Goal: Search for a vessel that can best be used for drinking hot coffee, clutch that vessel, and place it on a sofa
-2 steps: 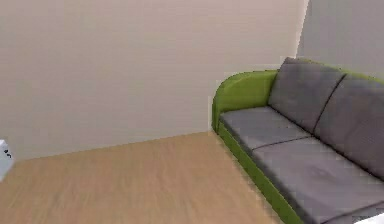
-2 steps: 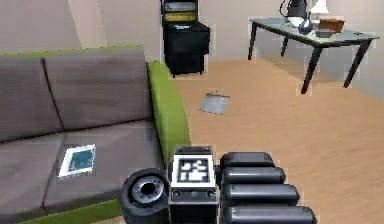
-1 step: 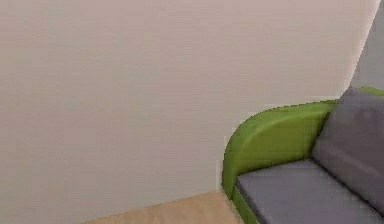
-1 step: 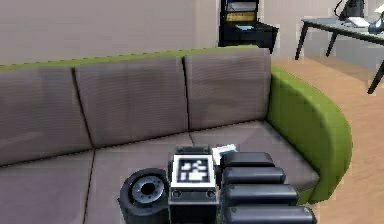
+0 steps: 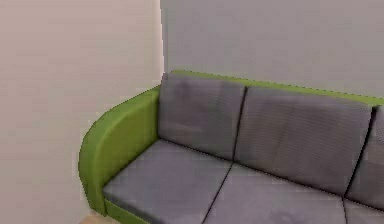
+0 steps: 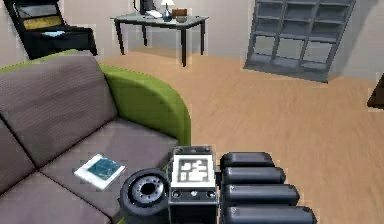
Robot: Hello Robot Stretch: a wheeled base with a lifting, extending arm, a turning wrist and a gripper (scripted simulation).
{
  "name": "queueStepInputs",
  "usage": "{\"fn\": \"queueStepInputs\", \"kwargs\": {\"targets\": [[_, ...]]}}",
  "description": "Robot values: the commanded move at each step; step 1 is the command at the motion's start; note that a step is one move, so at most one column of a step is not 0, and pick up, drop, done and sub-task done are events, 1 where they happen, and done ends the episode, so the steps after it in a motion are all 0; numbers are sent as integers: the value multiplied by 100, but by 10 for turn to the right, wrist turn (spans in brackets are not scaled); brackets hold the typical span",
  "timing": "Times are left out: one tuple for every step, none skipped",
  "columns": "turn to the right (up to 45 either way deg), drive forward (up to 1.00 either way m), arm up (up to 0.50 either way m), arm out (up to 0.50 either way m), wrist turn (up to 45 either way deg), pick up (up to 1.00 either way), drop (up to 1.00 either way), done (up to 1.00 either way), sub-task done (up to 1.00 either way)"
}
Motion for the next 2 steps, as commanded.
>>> {"fn": "queueStepInputs", "kwargs": {"targets": [[120,0,0,0,0,0,0,0,0],[-450,0,0,0,0,0,0,0,0]]}}
